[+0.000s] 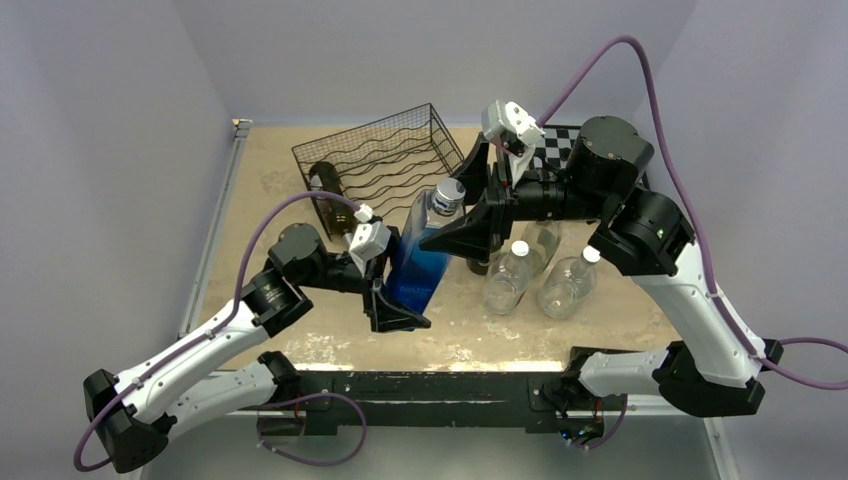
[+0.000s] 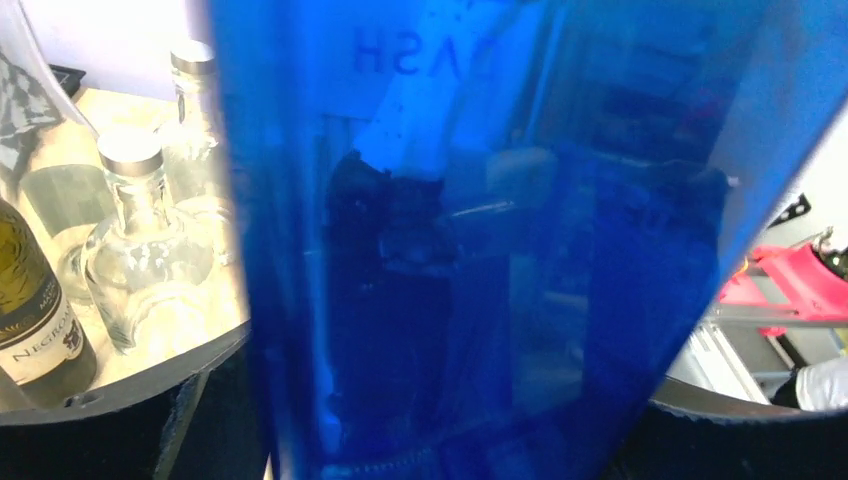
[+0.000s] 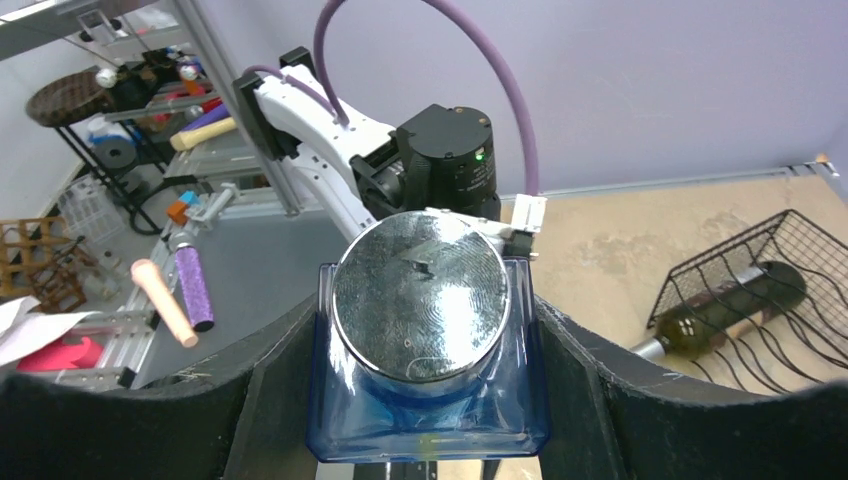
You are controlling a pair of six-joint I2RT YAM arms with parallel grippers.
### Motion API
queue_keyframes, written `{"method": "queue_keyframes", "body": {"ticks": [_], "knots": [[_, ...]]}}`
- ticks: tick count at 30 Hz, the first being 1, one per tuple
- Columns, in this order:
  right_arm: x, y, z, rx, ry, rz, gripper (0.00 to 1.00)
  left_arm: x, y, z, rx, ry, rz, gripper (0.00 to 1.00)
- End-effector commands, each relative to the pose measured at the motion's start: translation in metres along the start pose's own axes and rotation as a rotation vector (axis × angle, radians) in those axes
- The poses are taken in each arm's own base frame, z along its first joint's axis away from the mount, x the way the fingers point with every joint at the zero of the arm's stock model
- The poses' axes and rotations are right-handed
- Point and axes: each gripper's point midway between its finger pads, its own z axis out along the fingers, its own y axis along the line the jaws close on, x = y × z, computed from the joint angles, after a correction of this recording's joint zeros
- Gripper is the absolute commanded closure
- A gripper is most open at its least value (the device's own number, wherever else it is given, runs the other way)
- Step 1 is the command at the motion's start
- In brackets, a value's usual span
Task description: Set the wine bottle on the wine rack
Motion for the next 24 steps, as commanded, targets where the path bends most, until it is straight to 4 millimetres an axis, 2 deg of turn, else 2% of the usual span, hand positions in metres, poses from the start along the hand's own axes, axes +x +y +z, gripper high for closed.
{"method": "queue_keyframes", "body": {"ticks": [1,2,4,6,7,14,19,22,24], "knots": [[-0.078,0.033,-0.03,-0.01,-0.258,-0.165,1.0,-0.033,-0.011,0.003,0.059,-0.059,0.124,0.26],[-0.077,0.032,-0.031,-0.005,-0.256,-0.163,1.0,-0.034,-0.011,0.003,0.056,-0.059,0.126,0.34],[-0.074,0.032,-0.032,0.005,-0.251,-0.162,1.0,-0.034,-0.01,0.002,0.051,-0.053,0.137,0.57],[-0.069,0.03,-0.033,0.012,-0.239,-0.154,1.0,-0.034,-0.007,0.0,0.024,-0.044,0.152,0.95],[-0.066,0.03,-0.033,0.014,-0.228,-0.147,1.0,-0.035,-0.002,-0.001,-0.009,-0.035,0.153,1.0],[-0.039,0.018,-0.032,0.068,-0.145,-0.078,0.99,-0.04,0.03,-0.017,-0.228,0.025,0.309,1.0],[-0.022,0.008,-0.034,0.118,-0.121,-0.071,0.56,-0.05,0.048,-0.029,-0.334,0.045,0.513,1.0],[-0.016,0.002,-0.037,0.156,-0.118,-0.083,0.36,-0.059,0.061,-0.036,-0.403,0.064,0.626,1.0],[-0.015,0.001,-0.041,0.171,-0.118,-0.095,0.26,-0.066,0.07,-0.042,-0.458,0.087,0.693,1.0]]}}
